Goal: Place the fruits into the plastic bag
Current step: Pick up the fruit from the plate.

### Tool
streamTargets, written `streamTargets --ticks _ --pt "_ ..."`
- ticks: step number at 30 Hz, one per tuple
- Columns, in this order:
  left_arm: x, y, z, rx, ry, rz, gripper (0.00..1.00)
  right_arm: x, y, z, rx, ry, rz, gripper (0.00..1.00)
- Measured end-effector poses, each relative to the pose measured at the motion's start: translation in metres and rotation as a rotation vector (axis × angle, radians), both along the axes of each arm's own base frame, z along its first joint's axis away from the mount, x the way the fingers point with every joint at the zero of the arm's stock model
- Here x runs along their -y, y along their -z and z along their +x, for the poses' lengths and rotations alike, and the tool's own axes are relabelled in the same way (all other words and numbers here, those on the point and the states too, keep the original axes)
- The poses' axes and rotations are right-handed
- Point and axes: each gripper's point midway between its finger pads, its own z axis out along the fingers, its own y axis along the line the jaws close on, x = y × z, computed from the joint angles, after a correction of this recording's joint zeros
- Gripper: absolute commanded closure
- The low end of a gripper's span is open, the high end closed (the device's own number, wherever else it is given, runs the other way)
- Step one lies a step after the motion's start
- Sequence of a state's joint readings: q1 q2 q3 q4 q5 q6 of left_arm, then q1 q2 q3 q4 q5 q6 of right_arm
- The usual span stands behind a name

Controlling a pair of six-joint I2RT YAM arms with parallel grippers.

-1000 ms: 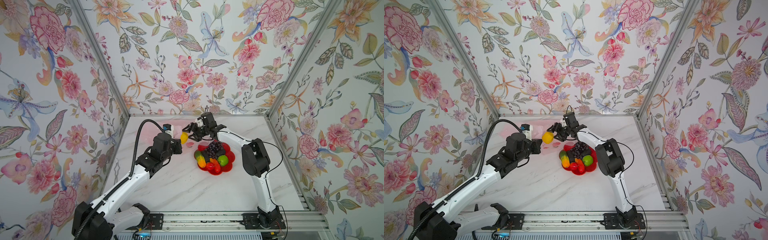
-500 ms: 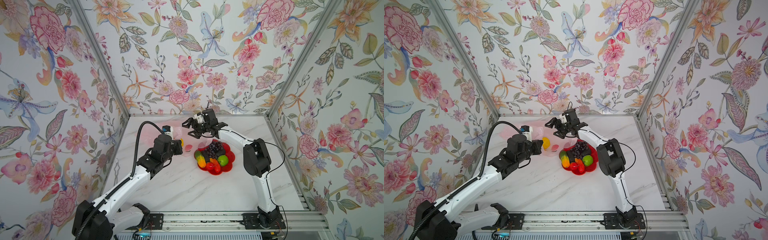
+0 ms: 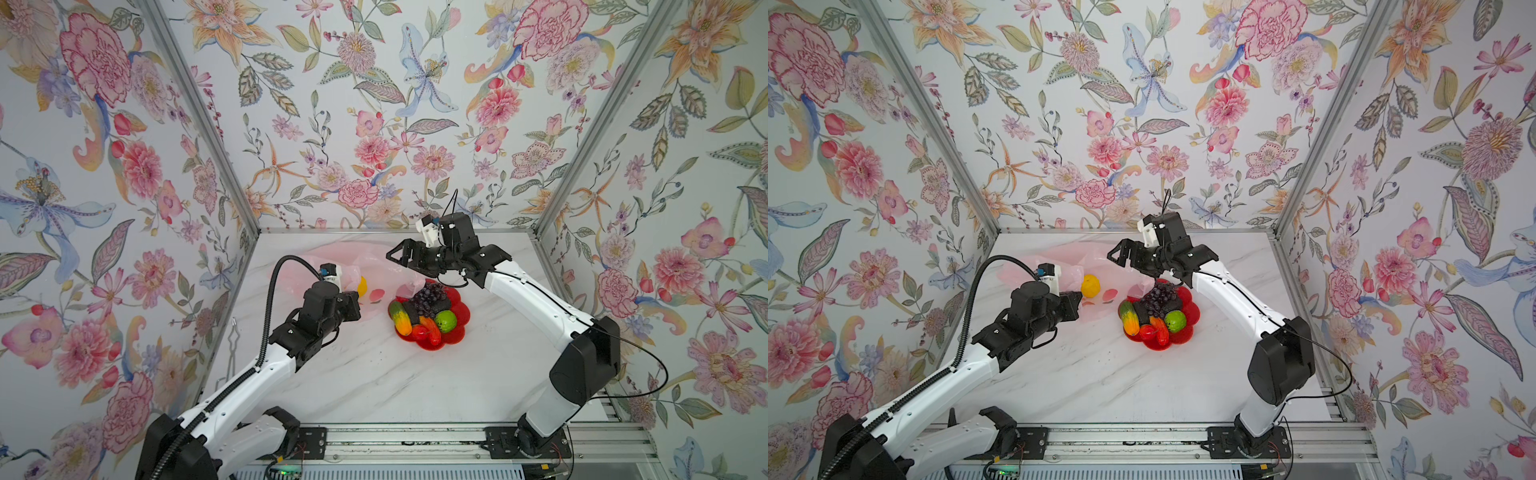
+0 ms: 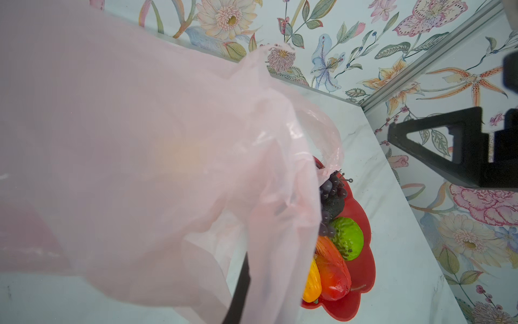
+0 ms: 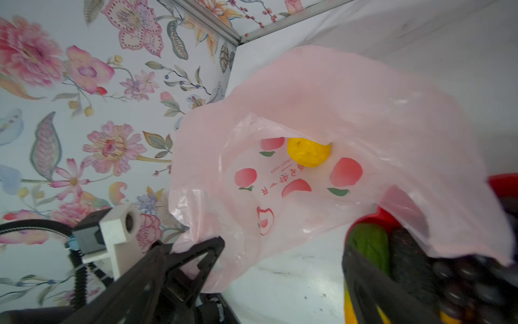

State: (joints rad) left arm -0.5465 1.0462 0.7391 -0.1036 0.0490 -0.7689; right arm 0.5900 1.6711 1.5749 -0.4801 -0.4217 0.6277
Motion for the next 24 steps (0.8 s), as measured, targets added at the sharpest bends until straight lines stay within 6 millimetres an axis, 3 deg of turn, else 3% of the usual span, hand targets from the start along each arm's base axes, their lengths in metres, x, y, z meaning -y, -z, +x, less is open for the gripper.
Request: streamTargets --ticks 6,13,19,24 --pt "-0.003 0.001 -0.004 0.004 -0.001 -0.001 1.0 0.02 0.064 -0.041 -0.079 -0.088 -0.273 0.0" --pt "-0.004 0.004 -0.006 0.001 -0.003 0.001 1.0 0.007 0.116 -0.084 -0.177 -0.235 -0.441 0.14" --pt "-0.007 0.002 -0.009 0.011 -0.01 -0.01 1.0 0.005 0.156 -0.088 -0.235 -0.28 -0.563 0.28" --pt "-0.008 0.0 -0.01 0.016 -0.016 -0.014 1.0 0.01 0.167 -0.084 -0.243 -0.273 -0.617 0.36"
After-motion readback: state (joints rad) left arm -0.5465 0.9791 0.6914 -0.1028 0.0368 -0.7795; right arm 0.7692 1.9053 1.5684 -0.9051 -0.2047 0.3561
